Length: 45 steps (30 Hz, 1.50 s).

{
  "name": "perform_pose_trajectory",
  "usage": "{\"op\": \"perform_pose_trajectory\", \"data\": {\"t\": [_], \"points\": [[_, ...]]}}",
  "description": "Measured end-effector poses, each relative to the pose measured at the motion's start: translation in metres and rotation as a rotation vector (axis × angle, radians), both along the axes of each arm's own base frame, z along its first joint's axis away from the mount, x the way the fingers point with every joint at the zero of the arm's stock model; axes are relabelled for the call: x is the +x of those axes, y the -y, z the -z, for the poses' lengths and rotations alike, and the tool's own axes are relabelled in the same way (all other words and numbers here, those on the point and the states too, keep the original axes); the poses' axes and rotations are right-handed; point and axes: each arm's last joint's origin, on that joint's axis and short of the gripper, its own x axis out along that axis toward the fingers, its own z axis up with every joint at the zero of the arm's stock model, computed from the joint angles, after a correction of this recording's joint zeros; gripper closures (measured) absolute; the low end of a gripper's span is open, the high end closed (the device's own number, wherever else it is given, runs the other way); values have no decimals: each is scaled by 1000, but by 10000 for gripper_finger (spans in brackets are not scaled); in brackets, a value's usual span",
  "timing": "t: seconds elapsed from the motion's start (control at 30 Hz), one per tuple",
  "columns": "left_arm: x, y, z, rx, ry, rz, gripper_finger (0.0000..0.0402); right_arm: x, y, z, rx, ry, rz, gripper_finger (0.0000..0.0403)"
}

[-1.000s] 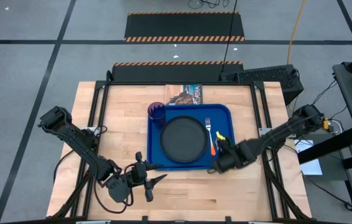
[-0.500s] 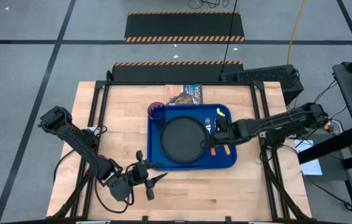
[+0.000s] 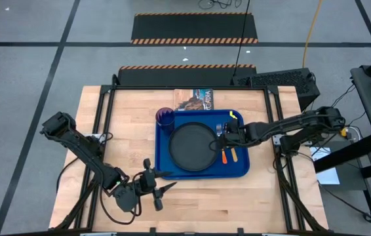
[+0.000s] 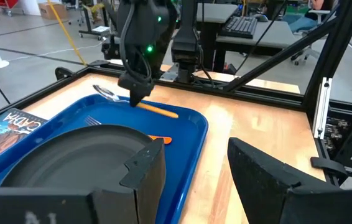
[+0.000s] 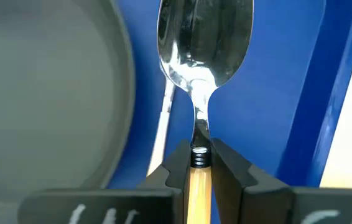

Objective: Pick and place plate/cup/fork/spoon on tray
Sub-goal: Put the yellow spoon on the blue serving tray to the right of the orange fork

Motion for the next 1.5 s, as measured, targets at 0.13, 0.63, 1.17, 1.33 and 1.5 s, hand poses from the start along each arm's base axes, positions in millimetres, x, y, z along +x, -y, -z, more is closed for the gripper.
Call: {"op": "perform_pose_trajectory", "data": {"t": [0.13,0.63,1.17,1.33,1.5], "points": [[0,0,0,0,0,0,220,-5,3,15,19,-4,18,371],[1,-2,2,-6,-12,-11,220,-19,17,44,49,-1,115,371],[1,-2,2,-8,-11,-12,220,-16,21,47,71,11,138,371],[1,-2,2,-7,-13,-12,220,-12,22,56,65,-14,129,371],[0,-2,2,-4,-15,-12,220,-8,23,58,38,1,120,370]]}}
